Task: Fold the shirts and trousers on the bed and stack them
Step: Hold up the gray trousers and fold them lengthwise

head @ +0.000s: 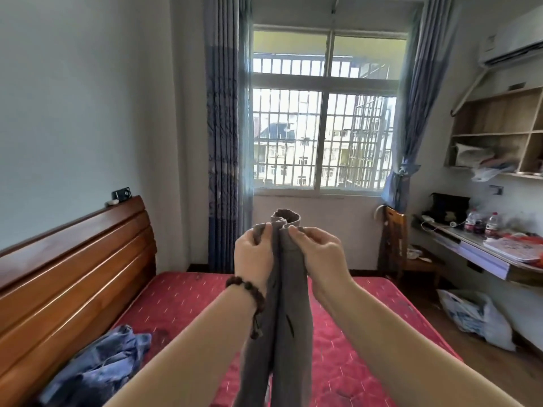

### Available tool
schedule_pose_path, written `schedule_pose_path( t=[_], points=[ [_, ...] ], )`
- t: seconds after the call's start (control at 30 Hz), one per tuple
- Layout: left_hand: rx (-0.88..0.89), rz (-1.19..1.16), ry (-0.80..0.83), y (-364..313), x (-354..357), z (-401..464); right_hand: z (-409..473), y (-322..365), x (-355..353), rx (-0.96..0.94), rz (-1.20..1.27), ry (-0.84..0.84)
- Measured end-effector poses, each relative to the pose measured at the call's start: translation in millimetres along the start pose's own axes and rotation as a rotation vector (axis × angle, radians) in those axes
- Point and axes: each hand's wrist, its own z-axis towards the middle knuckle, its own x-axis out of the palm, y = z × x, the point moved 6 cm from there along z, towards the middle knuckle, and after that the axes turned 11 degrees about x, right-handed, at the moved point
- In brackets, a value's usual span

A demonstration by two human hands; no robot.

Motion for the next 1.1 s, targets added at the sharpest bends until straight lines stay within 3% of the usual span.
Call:
schedule_pose_path(
  t=[0.23, 0.33, 0.47, 0.53, 0.6, 0.63, 0.7, 0.8, 0.87, 1.03, 1.1],
  points=[
    [0.032, -0.042, 0.344, -50, 17, -87, -91, 22, -27, 0.214, 0.158, 0.179],
    [0.006, -0.064, 0.378, -69, 14, -127, -132, 38, -41, 0.296, 0.206, 0.337],
    [0.010, 0.019, 0.350, -92, 12, -181, -190, 46, -47, 0.268, 0.093, 0.494],
    [0.051, 0.107, 0.271, -112, 1, -197, -204, 58, -60, 0.051, -0.132, 0.439],
    [0.068, 0.123, 0.239, -135, -11, -208, -208, 87, -88, -0.320, -0.487, 0.144],
    [0.070, 0.101, 0.242, -149, -17, -211, -206, 95, -106, -0.408, -0.561, 0.006],
    [0.086, 0.036, 0.258, -180, -27, -212, -198, 93, -135, -0.286, -0.499, -0.013],
    [0.162, 0.037, 0.289, -226, -36, -206, -202, 67, -134, 0.146, -0.158, 0.484],
    [0.203, 0.052, 0.301, -250, -39, -199, -216, 78, -119, 0.126, -0.129, 0.642],
    [0.348, -0.034, 0.218, -308, -61, -175, -226, 164, -91, -0.209, 0.046, 0.422],
    [0.279, -0.049, 0.286, -306, -69, -169, -227, 180, -81, -0.255, 0.089, 0.377]
  ],
)
